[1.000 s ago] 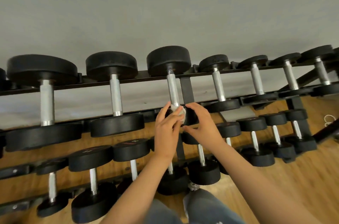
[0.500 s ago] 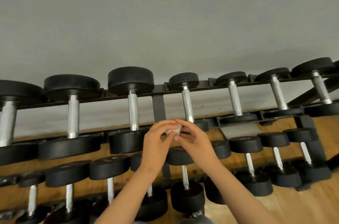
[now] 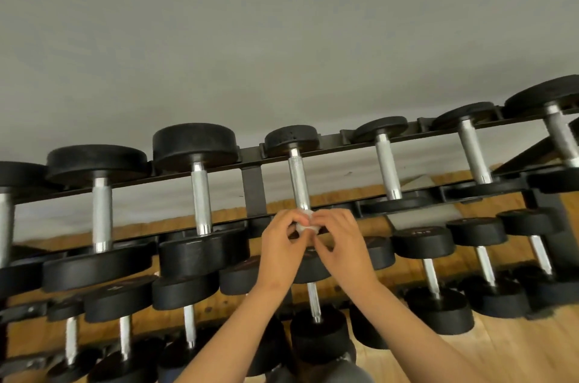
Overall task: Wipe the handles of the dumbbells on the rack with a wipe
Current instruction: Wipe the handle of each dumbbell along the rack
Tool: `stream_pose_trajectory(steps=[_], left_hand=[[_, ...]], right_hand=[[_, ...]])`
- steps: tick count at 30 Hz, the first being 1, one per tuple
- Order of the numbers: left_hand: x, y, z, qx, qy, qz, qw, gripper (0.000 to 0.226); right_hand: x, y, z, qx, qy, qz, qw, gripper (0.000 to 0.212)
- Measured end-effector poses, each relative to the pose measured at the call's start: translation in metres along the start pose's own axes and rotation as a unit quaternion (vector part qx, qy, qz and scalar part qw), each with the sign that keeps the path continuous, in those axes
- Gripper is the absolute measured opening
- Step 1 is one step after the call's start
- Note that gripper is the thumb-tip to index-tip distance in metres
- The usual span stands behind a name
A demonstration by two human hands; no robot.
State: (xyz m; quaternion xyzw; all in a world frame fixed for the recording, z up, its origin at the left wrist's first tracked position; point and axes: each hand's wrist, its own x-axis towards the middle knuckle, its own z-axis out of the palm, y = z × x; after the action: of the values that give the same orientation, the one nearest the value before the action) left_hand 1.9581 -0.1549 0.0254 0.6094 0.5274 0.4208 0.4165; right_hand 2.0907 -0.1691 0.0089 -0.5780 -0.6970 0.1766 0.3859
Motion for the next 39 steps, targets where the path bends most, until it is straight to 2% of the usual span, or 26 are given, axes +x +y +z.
stream_pose_trajectory(steps=[3,9,11,13,16,20,26,28,33,36,39], left_hand=[[0.008,-0.009,0.004,0.053,-0.011,0.023,0.998,0.018],[0.002,-0.024,-0.009,0.089,-0.049,0.038,0.994,0.03],[0.002,-0.025,-0.014,0.089,-0.066,-0.001,0.994,0.032],[0.001,-0.027,-0.016,0.081,-0.121,-0.08,0.986,0.039],[0.001,-0.035,-0.012,0.097,-0.186,-0.137,0.968,0.05],[0.003,-0.038,-0.005,0.12,-0.189,-0.14,0.964,0.054],[0.001,-0.032,-0.016,0.139,-0.2,-0.118,0.963,0.058],[0.003,-0.027,-0.03,0.202,-0.193,-0.085,0.956,0.055],[0.007,-0.023,-0.086,0.453,-0.1,0.068,0.883,0.044],[0.008,-0.028,-0.107,0.527,-0.045,0.078,0.845,0.037],[0.007,-0.034,-0.107,0.576,-0.037,0.076,0.813,0.044]], right_hand=[[-0.001,0.007,0.005,-0.044,0.02,0.011,0.999,0.031],[-0.004,0.012,0.012,-0.03,0.017,0.049,0.998,0.022],[-0.004,0.011,0.01,-0.029,0.019,0.057,0.998,0.019],[-0.003,0.009,0.009,-0.035,0.011,0.054,0.998,0.019],[0.004,0.006,0.011,-0.043,-0.009,0.048,0.998,0.032],[0.001,0.013,0.015,-0.055,0.006,0.021,0.998,0.027],[0.003,0.013,0.017,-0.019,0.023,0.052,0.998,0.021],[0.019,0.013,0.017,-0.011,0.027,0.063,0.998,0.017],[0.003,0.009,0.02,-0.011,0.031,0.073,0.997,0.018],[0.003,0.005,0.022,-0.008,0.024,0.079,0.997,0.016],[0.017,0.005,0.022,-0.011,0.015,0.079,0.997,0.013]])
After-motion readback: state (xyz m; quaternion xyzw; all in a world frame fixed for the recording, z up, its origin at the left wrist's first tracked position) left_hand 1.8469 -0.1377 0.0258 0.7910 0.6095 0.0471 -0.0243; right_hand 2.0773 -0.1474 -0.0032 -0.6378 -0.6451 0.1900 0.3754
